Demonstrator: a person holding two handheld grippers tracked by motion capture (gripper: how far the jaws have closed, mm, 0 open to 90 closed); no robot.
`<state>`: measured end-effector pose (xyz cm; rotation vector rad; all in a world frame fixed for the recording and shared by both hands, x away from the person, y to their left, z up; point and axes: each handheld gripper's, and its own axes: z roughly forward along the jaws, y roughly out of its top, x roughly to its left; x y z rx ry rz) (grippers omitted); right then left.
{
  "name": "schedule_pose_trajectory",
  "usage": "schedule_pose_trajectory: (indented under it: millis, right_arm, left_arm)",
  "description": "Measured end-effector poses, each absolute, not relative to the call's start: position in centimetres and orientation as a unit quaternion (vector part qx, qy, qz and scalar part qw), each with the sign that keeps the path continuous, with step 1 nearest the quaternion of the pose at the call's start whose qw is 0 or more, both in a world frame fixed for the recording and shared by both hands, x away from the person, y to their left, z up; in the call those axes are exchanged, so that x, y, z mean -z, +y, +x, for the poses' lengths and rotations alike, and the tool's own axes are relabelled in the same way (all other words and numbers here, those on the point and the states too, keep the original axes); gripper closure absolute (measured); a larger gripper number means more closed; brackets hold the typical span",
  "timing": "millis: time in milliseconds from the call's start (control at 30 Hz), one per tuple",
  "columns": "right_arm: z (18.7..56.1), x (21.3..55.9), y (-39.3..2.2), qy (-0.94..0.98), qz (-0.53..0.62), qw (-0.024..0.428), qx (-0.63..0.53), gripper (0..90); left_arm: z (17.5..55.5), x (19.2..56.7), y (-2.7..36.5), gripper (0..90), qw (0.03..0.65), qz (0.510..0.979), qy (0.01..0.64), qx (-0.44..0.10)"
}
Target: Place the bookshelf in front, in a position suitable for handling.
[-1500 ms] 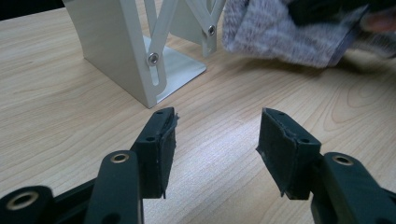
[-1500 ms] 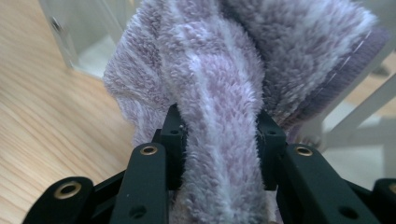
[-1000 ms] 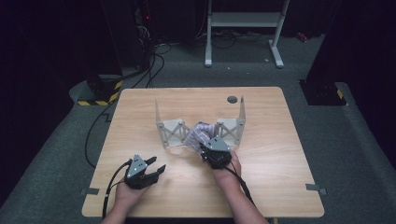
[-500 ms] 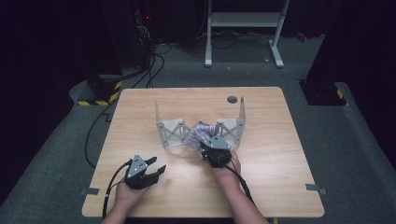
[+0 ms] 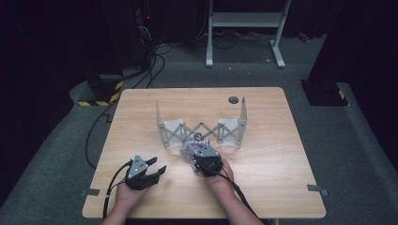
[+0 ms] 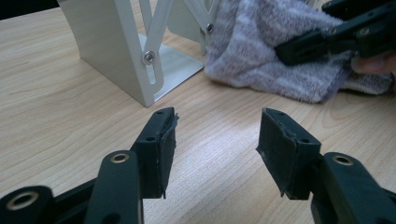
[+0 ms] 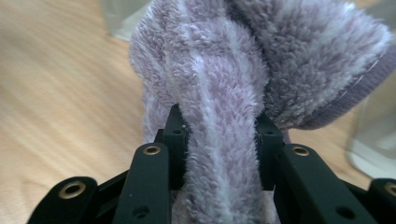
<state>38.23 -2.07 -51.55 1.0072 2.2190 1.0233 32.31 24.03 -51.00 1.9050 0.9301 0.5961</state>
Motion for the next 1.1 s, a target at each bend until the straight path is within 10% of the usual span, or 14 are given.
schedule_pose_trajectory:
  millis: [667,1100]
  right_arm:
    - [36.9,44.6,0.6,0.766,0.309,0.304,-0.474,66.5]
    - [38.7,50.4,-0.1,0.803,0.358,0.253,-0.405,66.4]
  left_arm:
    - [32.3,50.9,24.2,46.1,0.453,0.77,0.377,-0.243]
    - [32.3,50.9,24.3,46.3,0.457,0.767,0.378,-0.245]
